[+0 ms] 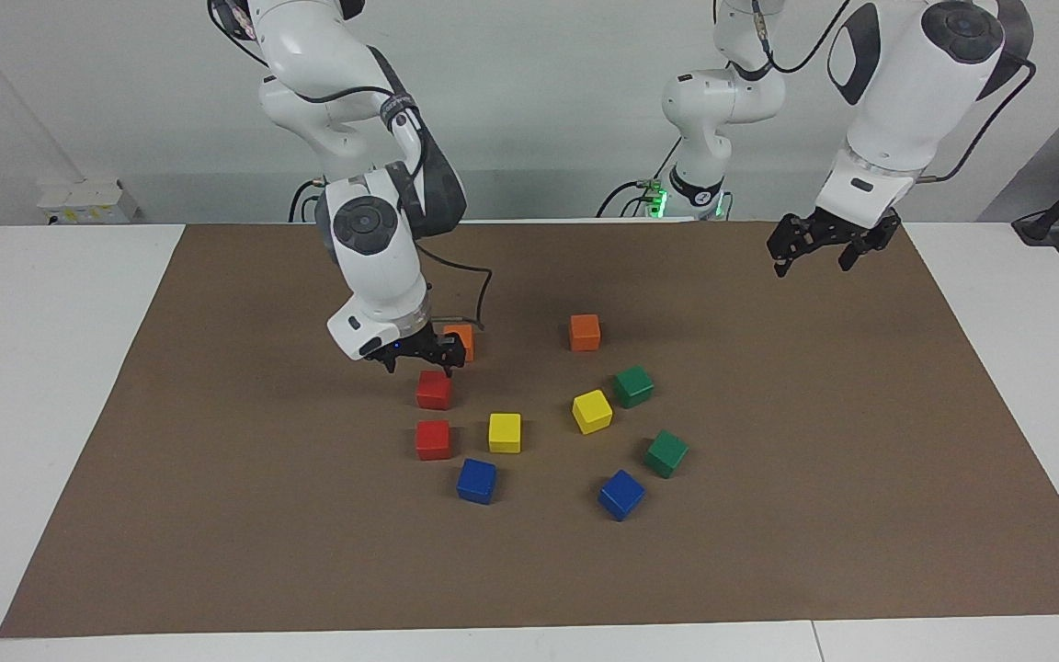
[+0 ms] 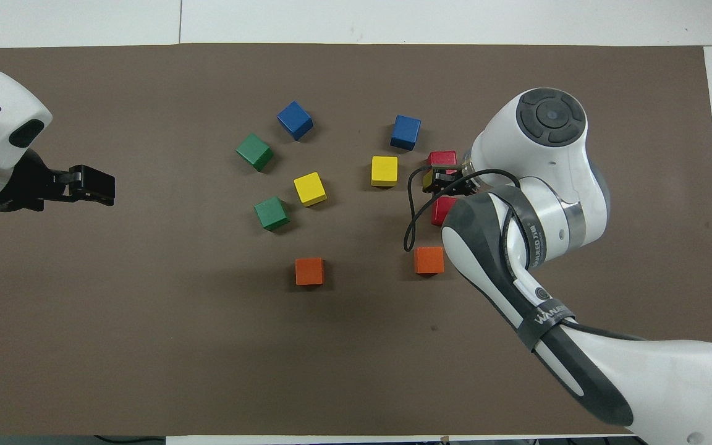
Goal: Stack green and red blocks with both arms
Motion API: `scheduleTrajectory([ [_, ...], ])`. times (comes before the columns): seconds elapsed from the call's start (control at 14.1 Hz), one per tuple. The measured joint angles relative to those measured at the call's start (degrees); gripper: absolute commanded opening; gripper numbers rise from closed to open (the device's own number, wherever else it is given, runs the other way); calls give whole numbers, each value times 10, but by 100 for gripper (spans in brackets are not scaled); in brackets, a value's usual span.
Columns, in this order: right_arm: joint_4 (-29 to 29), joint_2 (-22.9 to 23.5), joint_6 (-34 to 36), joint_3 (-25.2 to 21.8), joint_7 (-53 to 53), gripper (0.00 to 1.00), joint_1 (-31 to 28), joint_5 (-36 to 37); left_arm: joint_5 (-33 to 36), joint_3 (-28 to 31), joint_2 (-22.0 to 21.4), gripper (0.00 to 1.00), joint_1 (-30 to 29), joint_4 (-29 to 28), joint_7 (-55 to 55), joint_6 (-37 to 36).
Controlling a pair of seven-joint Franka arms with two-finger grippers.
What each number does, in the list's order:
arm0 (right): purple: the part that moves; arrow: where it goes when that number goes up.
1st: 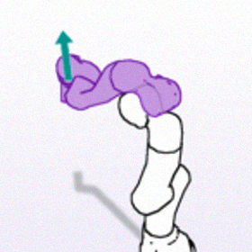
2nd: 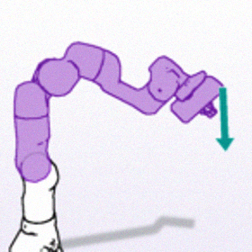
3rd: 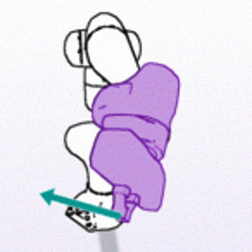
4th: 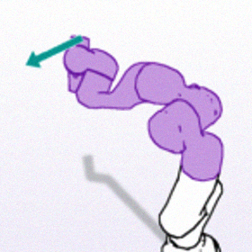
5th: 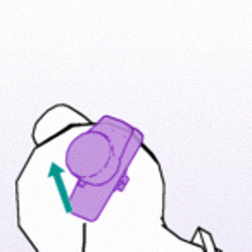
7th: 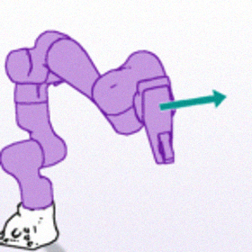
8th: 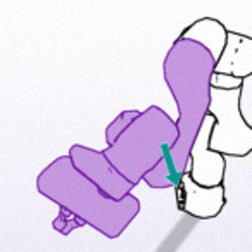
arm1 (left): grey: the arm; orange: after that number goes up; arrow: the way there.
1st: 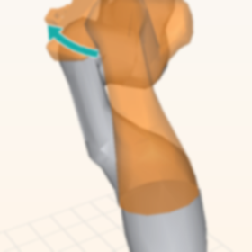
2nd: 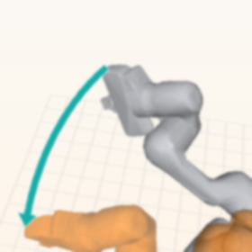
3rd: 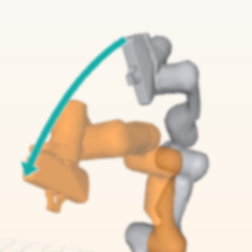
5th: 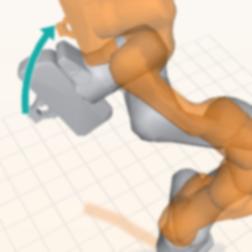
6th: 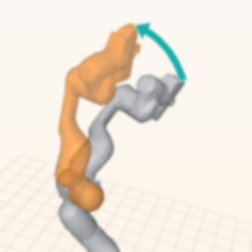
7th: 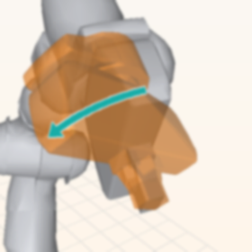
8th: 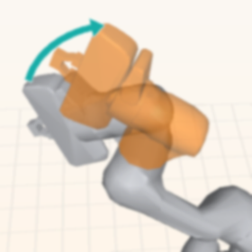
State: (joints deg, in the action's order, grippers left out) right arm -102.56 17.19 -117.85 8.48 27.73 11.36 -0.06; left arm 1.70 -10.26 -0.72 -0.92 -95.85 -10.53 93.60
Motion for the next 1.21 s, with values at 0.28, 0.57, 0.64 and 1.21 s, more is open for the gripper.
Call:
scheduleTrajectory([
  [0.28, -23, 11, -43, 0, 3, 100, 4, 0, -19, -5, 35, 100, 43, 3, -95, 11],
  [0.57, -36, 28, -76, 0, 10, 100, 11, 0, -24, -8, 127, 100, 91, 27, -177, 89],
  [0.64, -45, 30, -89, 0, 10, 100, 11, 0, -24, -8, 148, 100, 104, 29, -195, 104],
  [1.21, -77, 33, -113, -3, 10, 78, 6, 0, -24, -7, 213, 100, 155, -10, -322, 210],
])
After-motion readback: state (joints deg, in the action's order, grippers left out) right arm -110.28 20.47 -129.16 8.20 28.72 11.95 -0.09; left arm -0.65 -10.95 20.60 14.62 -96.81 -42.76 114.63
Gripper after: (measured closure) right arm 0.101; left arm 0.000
